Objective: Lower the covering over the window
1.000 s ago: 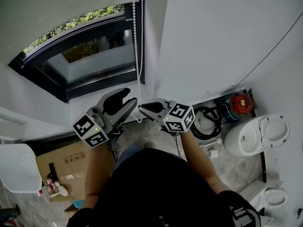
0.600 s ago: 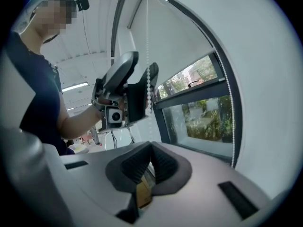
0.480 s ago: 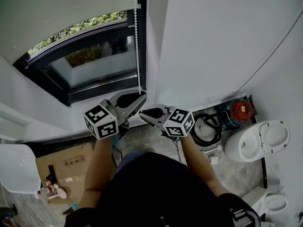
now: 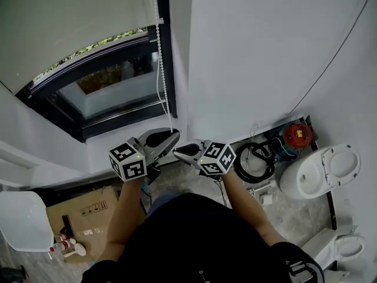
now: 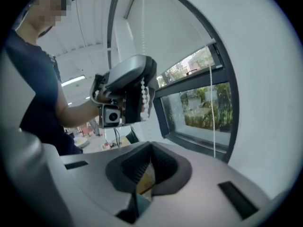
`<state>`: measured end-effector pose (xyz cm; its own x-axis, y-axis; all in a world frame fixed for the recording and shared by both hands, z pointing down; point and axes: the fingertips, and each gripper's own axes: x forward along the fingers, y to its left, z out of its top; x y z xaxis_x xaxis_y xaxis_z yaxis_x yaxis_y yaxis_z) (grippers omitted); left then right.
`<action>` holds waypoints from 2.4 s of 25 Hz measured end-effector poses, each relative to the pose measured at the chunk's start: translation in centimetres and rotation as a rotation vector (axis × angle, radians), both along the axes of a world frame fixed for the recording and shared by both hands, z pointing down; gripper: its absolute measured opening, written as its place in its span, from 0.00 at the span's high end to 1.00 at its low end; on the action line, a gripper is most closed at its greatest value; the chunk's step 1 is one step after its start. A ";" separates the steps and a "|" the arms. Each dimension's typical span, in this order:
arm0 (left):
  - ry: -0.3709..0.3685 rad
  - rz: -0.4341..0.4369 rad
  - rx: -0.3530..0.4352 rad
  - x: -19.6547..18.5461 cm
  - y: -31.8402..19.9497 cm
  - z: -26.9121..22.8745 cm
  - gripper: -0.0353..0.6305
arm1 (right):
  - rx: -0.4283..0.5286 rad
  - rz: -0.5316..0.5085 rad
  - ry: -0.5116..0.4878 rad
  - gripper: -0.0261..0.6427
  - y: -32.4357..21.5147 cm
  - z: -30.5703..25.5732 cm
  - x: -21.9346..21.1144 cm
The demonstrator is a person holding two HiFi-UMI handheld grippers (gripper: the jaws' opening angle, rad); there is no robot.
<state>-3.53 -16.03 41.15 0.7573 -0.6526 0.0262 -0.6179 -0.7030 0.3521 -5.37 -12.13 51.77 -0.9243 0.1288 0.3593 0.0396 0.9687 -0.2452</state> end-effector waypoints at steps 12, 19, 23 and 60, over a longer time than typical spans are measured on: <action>0.031 0.026 -0.074 0.5 -0.5 3.5 0.91 | -0.011 0.031 0.079 0.94 -0.4 3.3 1.5; -0.047 0.003 -0.153 -0.1 0.0 7.7 0.91 | 0.092 -0.023 0.253 0.94 0.2 6.6 2.5; 0.000 -0.010 -0.152 -0.6 0.3 7.7 0.91 | 0.078 -0.023 0.218 0.94 0.1 5.8 2.8; -0.002 0.036 -0.198 1.1 1.2 10.1 0.91 | 0.073 0.142 -0.322 0.94 -4.2 -14.9 -1.3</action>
<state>-2.41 -14.81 51.21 0.7801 -0.6067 0.1529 -0.5942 -0.6417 0.4848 -6.67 -16.32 36.83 -0.9985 -0.0239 0.0502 -0.0323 0.9845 -0.1724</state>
